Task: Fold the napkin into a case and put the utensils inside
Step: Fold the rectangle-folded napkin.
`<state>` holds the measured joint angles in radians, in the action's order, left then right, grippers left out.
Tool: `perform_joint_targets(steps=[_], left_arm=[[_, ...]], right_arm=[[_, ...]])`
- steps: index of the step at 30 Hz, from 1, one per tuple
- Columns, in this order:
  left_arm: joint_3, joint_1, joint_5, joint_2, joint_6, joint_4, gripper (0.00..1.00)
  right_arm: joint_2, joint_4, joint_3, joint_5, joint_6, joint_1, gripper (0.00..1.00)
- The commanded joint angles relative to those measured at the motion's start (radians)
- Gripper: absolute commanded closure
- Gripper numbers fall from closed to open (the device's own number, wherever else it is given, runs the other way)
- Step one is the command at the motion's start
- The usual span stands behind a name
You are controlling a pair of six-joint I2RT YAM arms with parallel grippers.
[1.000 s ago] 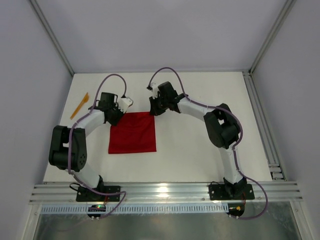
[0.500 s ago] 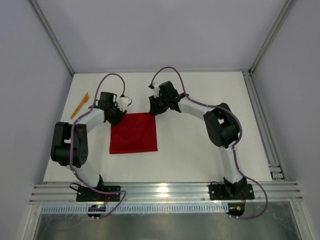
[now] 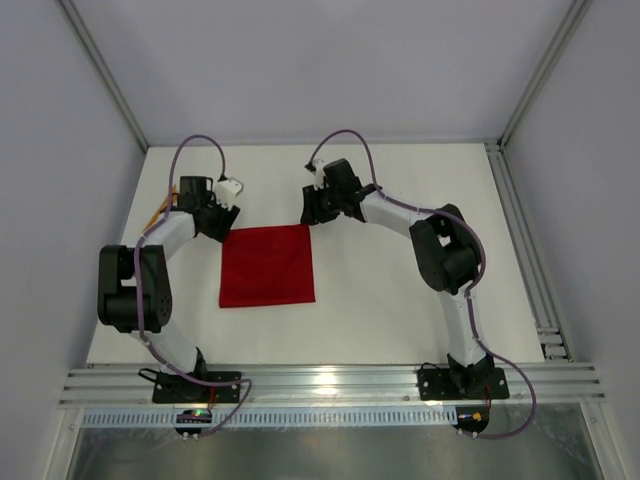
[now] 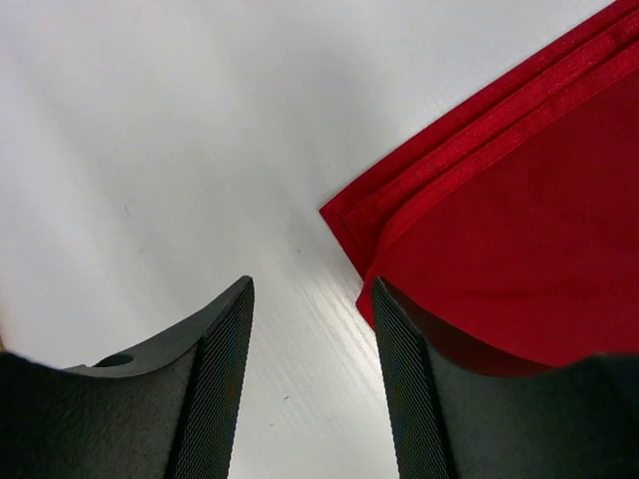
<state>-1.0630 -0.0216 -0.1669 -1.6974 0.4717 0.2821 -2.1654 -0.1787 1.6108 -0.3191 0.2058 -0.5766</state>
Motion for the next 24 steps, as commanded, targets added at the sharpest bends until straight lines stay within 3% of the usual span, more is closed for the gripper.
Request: perform_joint_targets(steps=[1,7,16,20,21,24], left_arm=[[0.014,0.008,-0.054,0.012,-0.021,-0.026,0.48],[-0.018,0.008,-0.014,-0.057,-0.094,-0.058,0.49],[-0.118,-0.001,-0.020,-0.137,-0.075,0.029,0.56],[-0.124,-0.018,-0.006,-0.148,-0.061,0.031,0.59],[-0.126,-0.020,-0.005,-0.151,-0.059,0.029,0.61],[-0.129,-0.021,-0.002,-0.153,-0.062,0.032,0.67]], right_arm=[[-0.007,0.051,-0.003,-0.034,0.047,-0.002,0.58],[-0.028,0.058,-0.011,-0.060,0.066,-0.002,0.62],[-0.066,0.030,0.006,-0.064,0.112,-0.002,0.64],[-0.077,0.039,0.015,-0.058,0.124,-0.002,0.82],[-0.077,0.039,0.014,-0.055,0.129,0.000,0.92],[-0.051,0.057,-0.003,-0.052,0.132,-0.002,0.97]])
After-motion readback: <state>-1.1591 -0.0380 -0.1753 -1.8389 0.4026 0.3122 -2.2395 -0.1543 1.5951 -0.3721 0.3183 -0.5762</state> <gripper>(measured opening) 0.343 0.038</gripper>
